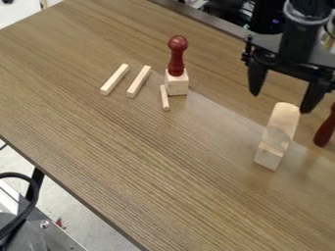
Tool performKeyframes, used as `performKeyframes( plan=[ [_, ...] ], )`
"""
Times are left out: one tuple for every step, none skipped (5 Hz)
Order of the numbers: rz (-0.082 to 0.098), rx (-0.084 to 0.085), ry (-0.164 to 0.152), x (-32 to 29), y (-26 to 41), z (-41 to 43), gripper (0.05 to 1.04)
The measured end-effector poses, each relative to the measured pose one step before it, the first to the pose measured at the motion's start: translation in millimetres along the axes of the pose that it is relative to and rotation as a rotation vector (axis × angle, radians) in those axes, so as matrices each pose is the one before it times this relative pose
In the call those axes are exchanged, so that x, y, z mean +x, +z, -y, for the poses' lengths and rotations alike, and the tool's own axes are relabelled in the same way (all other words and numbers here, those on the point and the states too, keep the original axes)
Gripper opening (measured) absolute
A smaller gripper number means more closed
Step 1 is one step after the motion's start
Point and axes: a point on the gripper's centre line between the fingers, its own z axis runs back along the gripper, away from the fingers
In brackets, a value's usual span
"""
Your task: Moved the wavy block next to the pile of block at the center of the table
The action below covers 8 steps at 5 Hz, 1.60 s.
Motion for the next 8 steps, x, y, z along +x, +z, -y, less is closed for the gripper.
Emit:
performKeyframes(
  plan=[
    [-0.0097,-0.0007,-0.0169,-1.4,-6.19,7.82,0.997],
    [-0.0068,0.0081,-0.0173,-1.58,-8.06,5.77,0.997],
    [-0.0097,0.0069,-0.0021,0.4,-8.88,3.06,0.997],
    [-0.0187,0.0104,0.0005,-1.3,-11.42,-0.16,0.997],
    [-0.0189,0.0166,-0.0045,-1.48,-9.37,-1.9,0.997],
    [-0.0058,0.0036,0.0082,3.36,-3.52,-2.73,0.951],
    [0.0056,-0.0019,0.0171,2.41,0.82,-1.27,0.67],
    [0.0119,-0.0031,0.0188,4.72,5.95,-0.73,0.594]
  ],
)
